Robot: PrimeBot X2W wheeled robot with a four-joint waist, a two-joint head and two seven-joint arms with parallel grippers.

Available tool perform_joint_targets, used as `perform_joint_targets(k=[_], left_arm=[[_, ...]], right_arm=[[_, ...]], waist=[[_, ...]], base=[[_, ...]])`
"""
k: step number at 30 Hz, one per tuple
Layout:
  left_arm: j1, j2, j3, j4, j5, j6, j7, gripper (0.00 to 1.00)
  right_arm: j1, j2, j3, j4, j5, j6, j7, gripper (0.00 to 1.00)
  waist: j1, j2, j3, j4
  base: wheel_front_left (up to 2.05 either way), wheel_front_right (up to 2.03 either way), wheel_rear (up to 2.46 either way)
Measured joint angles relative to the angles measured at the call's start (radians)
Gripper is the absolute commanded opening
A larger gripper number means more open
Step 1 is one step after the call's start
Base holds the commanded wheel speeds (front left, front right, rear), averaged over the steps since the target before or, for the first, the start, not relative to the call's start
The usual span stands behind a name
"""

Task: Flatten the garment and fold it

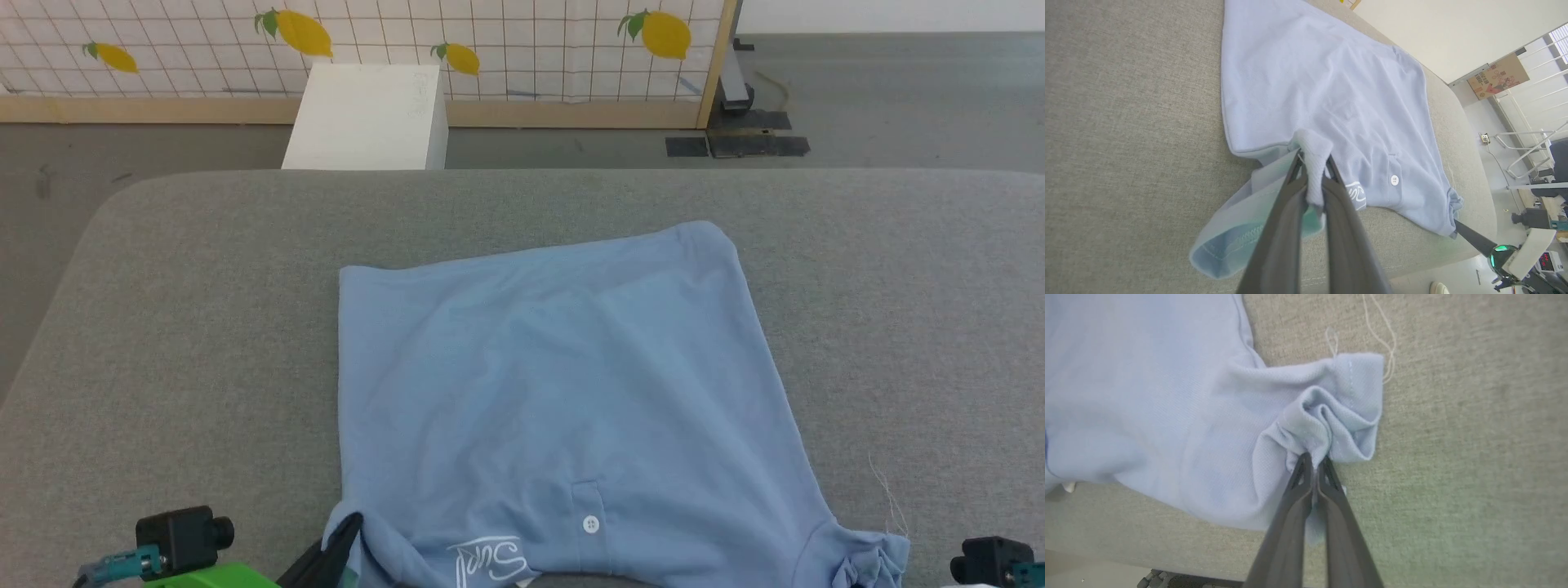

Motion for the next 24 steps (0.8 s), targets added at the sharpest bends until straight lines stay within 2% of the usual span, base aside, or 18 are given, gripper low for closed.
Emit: perform_joint_targets(k=[1,2,6,10,12,15,18,20,24], left_arm=[[-0.005,0.0,0.0,-0.003,0.001,0.0,0.0,0.0],[-0.007,0.0,0.0,-0.007,0.002,0.0,0.0,0.0],[-0.01,0.0,-0.002,-0.023,0.002,-0.001,0.0,0.0],[-0.011,0.0,-0.002,-0.039,0.011,-0.004,-0.01,0.0],[-0.011,0.0,-0.003,-0.049,0.016,-0.004,-0.018,0.0],[-0.017,0.0,-0.013,-0.061,0.024,-0.009,-0.019,0.0],[-0.043,-0.002,-0.029,-0.064,0.033,-0.016,-0.02,0.0],[-0.059,-0.003,-0.037,-0.066,0.04,-0.023,-0.026,0.0],[-0.094,-0.008,-0.054,-0.069,0.052,-0.036,-0.027,0.0]], right_arm=[[-0.004,-0.003,0.0,0.002,0.008,0.0,-0.002,0.97],[-0.006,-0.005,-0.003,-0.002,0.018,0.0,0.0,1.0],[0.004,-0.019,-0.048,-0.106,0.062,0.0,0.095,1.0],[0.037,-0.038,-0.158,-0.353,0.107,0.0,0.219,1.0],[0.029,-0.048,-0.225,-0.498,0.111,0.0,0.237,1.0],[-0.049,-0.086,-0.282,-0.616,0.091,0.0,0.243,1.0],[-0.184,-0.137,-0.284,-0.623,0.051,0.0,0.239,1.0],[-0.276,-0.161,-0.249,-0.592,0.029,0.0,0.235,1.0],[-0.482,-0.2,-0.157,-0.455,-0.025,0.0,0.23,1.0]], waist=[[0.0,0.0,0.004,0.001],[0.0,0.0,0.008,0.001],[0.0,0.0,0.025,0.003],[0.0,0.0,0.047,0.003],[0.0,0.0,0.058,0.004],[0.0,0.0,0.077,0.008],[0.0,0.0,0.098,0.018],[0.0,0.0,0.115,0.027],[0.0001,0.0,0.161,0.044]], base=[[0.0,0.0,0.0],[0.0,0.0,0.0],[0.0,0.0,0.0],[0.0,0.0,0.0],[0.0,0.0,0.0],[0.0,0.0,0.0],[0.0,0.0,0.0],[0.0,0.0,0.0],[0.0,0.0,0.0]])
